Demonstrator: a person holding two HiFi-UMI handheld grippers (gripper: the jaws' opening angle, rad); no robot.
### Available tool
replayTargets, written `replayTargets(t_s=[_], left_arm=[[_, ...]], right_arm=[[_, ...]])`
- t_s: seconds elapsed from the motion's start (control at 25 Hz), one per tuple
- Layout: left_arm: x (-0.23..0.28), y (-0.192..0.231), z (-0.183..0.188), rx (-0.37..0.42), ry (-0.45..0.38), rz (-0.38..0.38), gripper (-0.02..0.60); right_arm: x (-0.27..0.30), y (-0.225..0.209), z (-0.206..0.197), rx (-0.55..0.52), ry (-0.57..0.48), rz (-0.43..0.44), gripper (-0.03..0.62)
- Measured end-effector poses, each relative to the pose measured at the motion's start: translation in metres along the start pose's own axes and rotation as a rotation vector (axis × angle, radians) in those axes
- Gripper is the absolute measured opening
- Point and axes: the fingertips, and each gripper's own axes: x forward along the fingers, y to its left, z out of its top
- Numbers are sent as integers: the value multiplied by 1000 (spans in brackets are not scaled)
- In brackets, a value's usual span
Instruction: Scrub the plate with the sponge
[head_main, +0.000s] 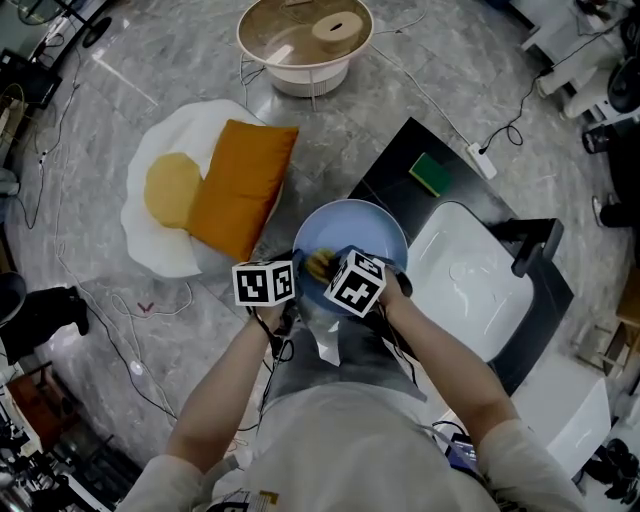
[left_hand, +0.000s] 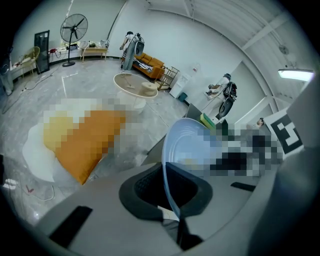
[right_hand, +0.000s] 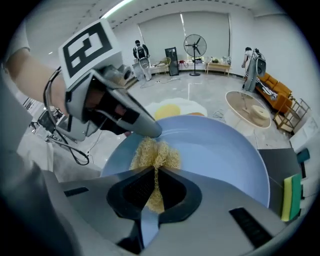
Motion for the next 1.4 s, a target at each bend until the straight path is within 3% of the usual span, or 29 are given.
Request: replayTargets(t_s=[0.32,0.48,0.6,0.8,0.96,1.2,1.4], left_arm=[[1,-4,-3,-17,-12,-11,28],[1,-5,-3,-6,-22,-16,28],[-1,-2,0,2,-26,-5,28],[-2,2,1,-12,-31,10,28],[-2,2,2,-14,-45,20,28],[-5,4,1,2,-22,46,28],[-7,5,-4,13,2,29,28]], right_arm=[[-16,-75,15,56,-18,-163,44],[-30,-98,-2,92,-8,-262,43],[-40,-101,-24,94,48,-286,43],[-54,-81,-67,57,157,-274,43],[-52,-37,-88,15,189,-223,43],[-27,33,-79,-148,177,-156,43],[-9,49,-56,-184,117,-116,44]])
